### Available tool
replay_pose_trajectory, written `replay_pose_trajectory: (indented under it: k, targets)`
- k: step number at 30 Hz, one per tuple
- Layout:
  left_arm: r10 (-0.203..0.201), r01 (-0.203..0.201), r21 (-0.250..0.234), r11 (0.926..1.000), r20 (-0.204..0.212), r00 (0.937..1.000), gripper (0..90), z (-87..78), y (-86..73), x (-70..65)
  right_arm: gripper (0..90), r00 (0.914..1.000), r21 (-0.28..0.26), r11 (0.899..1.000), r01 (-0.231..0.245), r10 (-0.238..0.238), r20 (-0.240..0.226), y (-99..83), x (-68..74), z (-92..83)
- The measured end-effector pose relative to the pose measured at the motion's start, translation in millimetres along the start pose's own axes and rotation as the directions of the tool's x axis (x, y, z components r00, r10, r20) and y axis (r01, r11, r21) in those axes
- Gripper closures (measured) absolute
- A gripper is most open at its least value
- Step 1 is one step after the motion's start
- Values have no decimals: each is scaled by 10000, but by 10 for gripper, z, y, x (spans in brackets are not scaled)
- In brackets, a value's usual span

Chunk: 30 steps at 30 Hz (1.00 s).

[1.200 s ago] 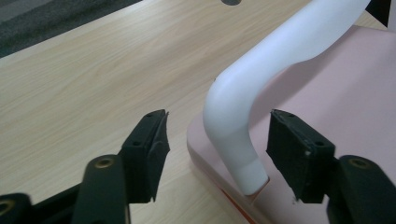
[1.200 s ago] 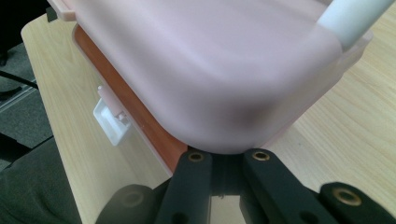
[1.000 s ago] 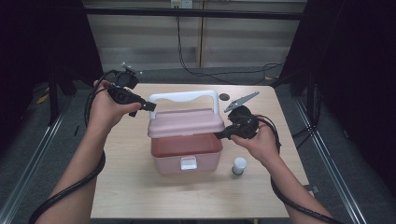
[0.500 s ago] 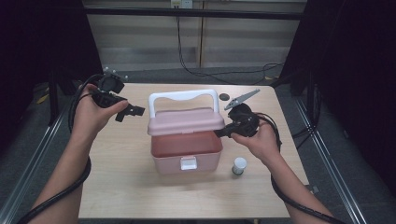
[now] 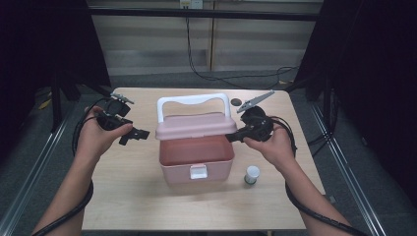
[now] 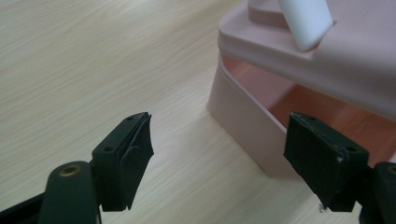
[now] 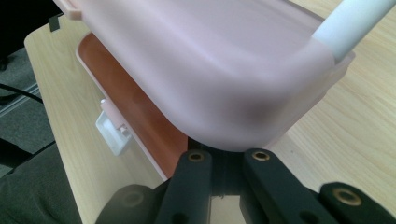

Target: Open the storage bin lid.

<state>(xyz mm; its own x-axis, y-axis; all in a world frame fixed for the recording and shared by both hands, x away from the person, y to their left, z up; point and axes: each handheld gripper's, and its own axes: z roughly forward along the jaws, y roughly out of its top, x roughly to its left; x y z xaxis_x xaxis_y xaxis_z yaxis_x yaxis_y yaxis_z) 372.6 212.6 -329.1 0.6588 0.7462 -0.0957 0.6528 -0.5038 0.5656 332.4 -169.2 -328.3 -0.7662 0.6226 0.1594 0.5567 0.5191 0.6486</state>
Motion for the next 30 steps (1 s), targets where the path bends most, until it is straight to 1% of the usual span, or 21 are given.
replay_pose_trajectory:
  k: [1, 3, 6, 8, 10, 12, 15, 17, 18, 19, 20, 21, 23, 27, 29, 30]
  targets:
    - [13, -13, 37, 10000, 70, 10000, 234, 11, -8, -6, 900, 10000, -10, 10000, -22, 22, -13, 4, 2, -2]
    - [-15, 15, 87, 10000, 5, 10000, 234, 39, -29, -17, 900, 10000, -18, 10000, -15, 15, 29, 16, 2, -12]
    - [-32, 30, 166, 9999, 133, 9999, 236, 85, -63, -25, 900, 10000, -55, 10000, -36, 36, 38, 29, -7, -23]
    - [-61, 58, 125, 9999, 199, 9998, 237, 110, -74, -38, 900, 10000, -72, 10000, -63, 63, 20, 35, -11, -28]
    - [-11, 7, 165, 9999, 275, 9996, 237, 125, -75, -49, 900, 10000, -89, 9999, -65, 65, 58, 41, -16, -33]
    - [-28, 24, 106, 9999, 324, 9995, 238, 135, -70, -70, 900, 9999, -97, 9999, -97, 98, 73, 48, -17, -42]
    - [54, -57, 51, 10000, 433, 9990, 238, 137, -56, -101, 900, 9999, -113, 9999, -102, 103, 102, 63, -24, -48]
    - [111, -114, 71, 9999, 391, 9992, 237, 144, -49, -118, 900, 9999, -119, 9999, -95, 96, 123, 68, -31, -48]
    - [122, -125, 73, 9999, 437, 9990, 237, 145, -43, -122, 900, 9999, -118, 9998, -139, 140, 95, 71, -31, -52]
    - [67, -68, 29, 10000, 429, 9991, 237, 148, -35, -130, 900, 9999, -126, 9998, -135, 136, 96, 74, -31, -52]
    - [52, -54, 37, 10000, 533, 9986, 237, 149, -26, -133, 900, 9998, -133, 9998, -119, 121, 137, 77, -30, -54]
    - [63, -63, -1, 10000, 548, 9985, 237, 154, -17, -143, 900, 9998, -131, 9998, -122, 124, 124, 79, -31, -56]
    - [164, -162, -43, 9999, 523, 9985, 237, 167, 1, -165, 900, 9998, -130, 9998, -143, 145, 120, 83, -33, -58]
    - [32, -25, -134, 9999, 576, 9983, 237, 189, 40, -197, 900, 9998, -157, 9997, -175, 177, 117, 89, -38, -60]
    - [82, -71, -183, 9998, 586, 9982, 237, 192, 52, -206, 900, 9997, -165, 9997, -203, 205, 93, 89, -40, -58]
    - [95, -81, -217, 9997, 657, 9978, 237, 190, 59, -204, 900, 9997, -146, 9997, -209, 211, 105, 88, -41, -59]
